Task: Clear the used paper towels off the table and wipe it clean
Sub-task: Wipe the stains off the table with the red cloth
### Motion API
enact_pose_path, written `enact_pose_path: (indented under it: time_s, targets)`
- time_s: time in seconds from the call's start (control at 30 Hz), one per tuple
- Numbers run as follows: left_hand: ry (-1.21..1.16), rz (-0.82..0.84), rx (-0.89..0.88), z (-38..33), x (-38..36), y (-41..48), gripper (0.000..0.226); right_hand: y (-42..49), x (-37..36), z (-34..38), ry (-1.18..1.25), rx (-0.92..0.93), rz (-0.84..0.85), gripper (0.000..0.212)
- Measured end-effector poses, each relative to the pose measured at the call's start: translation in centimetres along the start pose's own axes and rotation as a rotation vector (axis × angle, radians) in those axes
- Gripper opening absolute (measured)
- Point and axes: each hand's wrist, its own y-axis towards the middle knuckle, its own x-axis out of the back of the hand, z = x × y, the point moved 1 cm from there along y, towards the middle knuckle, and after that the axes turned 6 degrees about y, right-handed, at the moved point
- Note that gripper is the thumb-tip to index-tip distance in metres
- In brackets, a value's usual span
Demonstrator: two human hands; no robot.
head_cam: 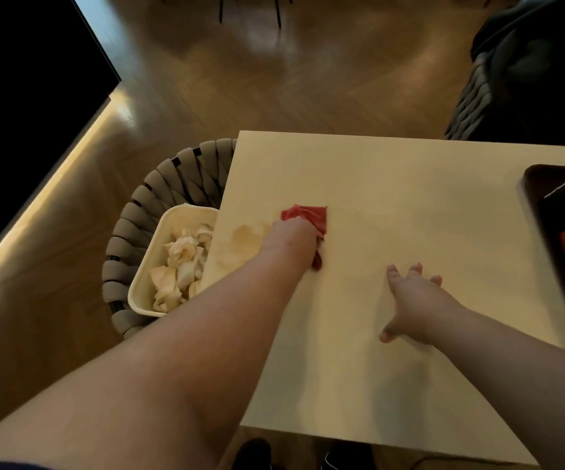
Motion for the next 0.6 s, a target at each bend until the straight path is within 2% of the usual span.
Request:
enact_pose_path:
  time_s: [0.13, 0.33, 0.43, 0.6]
  targets:
    - [0.106, -0.029, 0.086, 3.9, 0.6, -1.8, 0.035, -0.1, -0.1, 0.0, -0.015, 0.002, 0.001, 0.144]
    - [0.196, 0.04, 0.083, 3.8, -0.9, -4.3, 0.057, -0.5, 0.3, 0.2, -0.013, 0.013, 0.006, 0.141]
    - [0.211, 0.054, 0.069, 2.6, -1.6, -6.3, 0.058, -0.4, 0.4, 0.3, -0.015, 0.005, 0.007, 0.14]
    - [0.137, 0.012, -0.059, 0.4, -3.0, -9.2, 0.053, -1.0, 0.4, 0.6, -0.036, -0.011, -0.01, 0.141]
